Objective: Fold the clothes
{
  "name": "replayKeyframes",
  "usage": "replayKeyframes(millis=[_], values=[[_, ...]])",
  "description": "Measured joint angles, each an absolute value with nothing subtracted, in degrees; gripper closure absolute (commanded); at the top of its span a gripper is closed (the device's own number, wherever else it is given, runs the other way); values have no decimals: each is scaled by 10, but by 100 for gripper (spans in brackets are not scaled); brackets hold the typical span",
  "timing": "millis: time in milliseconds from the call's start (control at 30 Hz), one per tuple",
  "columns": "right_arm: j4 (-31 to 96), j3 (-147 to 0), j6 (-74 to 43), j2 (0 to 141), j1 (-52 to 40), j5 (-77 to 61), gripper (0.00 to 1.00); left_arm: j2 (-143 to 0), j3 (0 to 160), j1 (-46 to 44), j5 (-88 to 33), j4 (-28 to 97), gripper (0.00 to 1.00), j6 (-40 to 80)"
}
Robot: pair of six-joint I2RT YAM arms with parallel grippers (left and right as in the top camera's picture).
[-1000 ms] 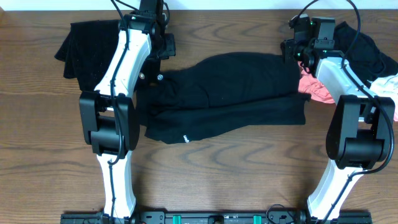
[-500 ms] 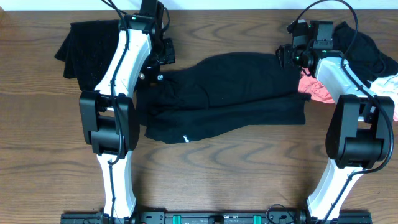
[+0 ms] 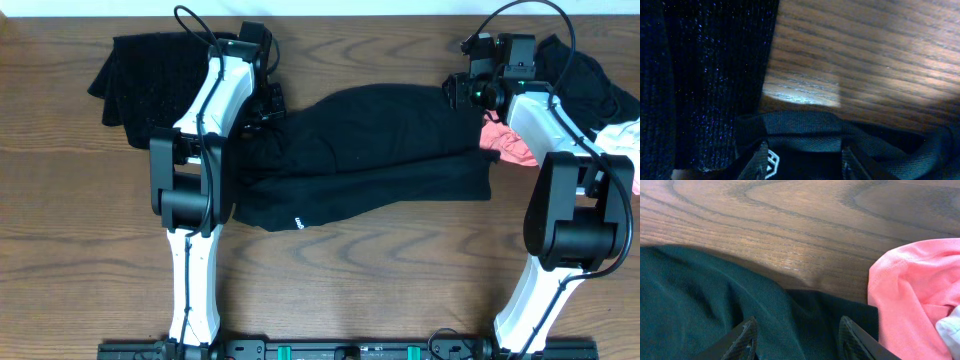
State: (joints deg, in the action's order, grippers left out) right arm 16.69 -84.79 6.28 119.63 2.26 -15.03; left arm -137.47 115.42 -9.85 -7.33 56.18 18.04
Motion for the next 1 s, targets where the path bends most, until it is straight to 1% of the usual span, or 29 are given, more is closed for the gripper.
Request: replayKeyframes(millis=[367, 400, 433, 467, 567, 600, 1000], values=[[175, -848, 63, 1196, 23, -150, 50, -1385, 1156, -99, -73, 555, 52, 182], [175, -848, 63, 1196, 23, -150, 50, -1385, 1157, -99, -73, 555, 59, 183], [175, -848, 63, 1196, 23, -150, 49, -1385, 1157, -99, -72, 555, 70, 187], [175, -848, 63, 1196, 23, -150, 50, -1385, 1157, -99, -70, 555, 77, 191], [175, -848, 63, 1196, 23, -150, 50, -1386, 1157, -96, -67, 557, 91, 197], [175, -848, 63, 1196, 23, -150, 49, -1386, 1157, -96, -67, 557, 93, 200], [175, -848, 63, 1196, 23, -150, 50, -1394, 1178, -95, -69, 561, 94, 206]])
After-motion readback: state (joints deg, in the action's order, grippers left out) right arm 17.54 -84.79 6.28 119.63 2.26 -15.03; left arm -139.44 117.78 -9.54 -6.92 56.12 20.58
